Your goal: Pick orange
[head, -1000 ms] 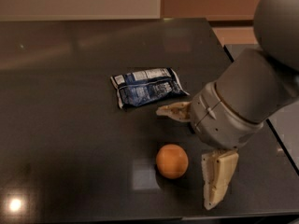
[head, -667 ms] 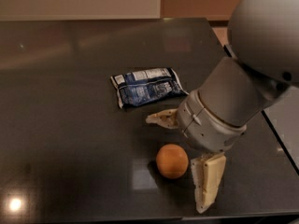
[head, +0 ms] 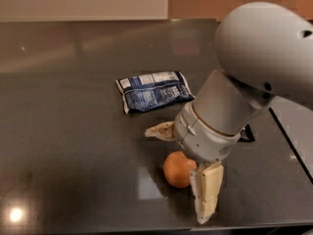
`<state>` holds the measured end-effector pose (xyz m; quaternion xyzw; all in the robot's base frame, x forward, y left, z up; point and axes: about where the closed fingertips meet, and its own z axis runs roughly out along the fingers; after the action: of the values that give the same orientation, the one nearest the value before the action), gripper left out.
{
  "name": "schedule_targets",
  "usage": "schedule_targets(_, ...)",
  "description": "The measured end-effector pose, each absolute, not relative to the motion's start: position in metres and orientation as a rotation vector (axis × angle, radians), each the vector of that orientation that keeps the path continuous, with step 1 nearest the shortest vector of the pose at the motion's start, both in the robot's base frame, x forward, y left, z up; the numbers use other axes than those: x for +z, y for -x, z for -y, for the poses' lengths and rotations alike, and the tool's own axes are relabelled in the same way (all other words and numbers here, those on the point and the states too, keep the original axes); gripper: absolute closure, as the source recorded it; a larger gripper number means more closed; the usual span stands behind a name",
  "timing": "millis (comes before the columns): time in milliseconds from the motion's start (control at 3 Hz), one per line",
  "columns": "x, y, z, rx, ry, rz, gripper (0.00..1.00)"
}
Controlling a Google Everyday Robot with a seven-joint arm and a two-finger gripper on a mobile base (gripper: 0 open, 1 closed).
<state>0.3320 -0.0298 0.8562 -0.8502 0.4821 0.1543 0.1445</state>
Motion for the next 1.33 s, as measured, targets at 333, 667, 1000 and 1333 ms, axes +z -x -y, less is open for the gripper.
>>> schedule_targets(333, 0.848, -0.336, 0.030, 0.441, 2.458, -1.391, 0.00)
schedule_targets(667, 0.841, -0.339, 0.032, 0.427, 2.470, -1.389, 0.00)
schedule_targets(1000, 0.836, -0.343, 0.033, 0.415, 2.484, -1.394, 0.00)
schedule_targets(1333, 0.833, -0.349, 0.035, 0.418, 2.486, -1.415, 0.18)
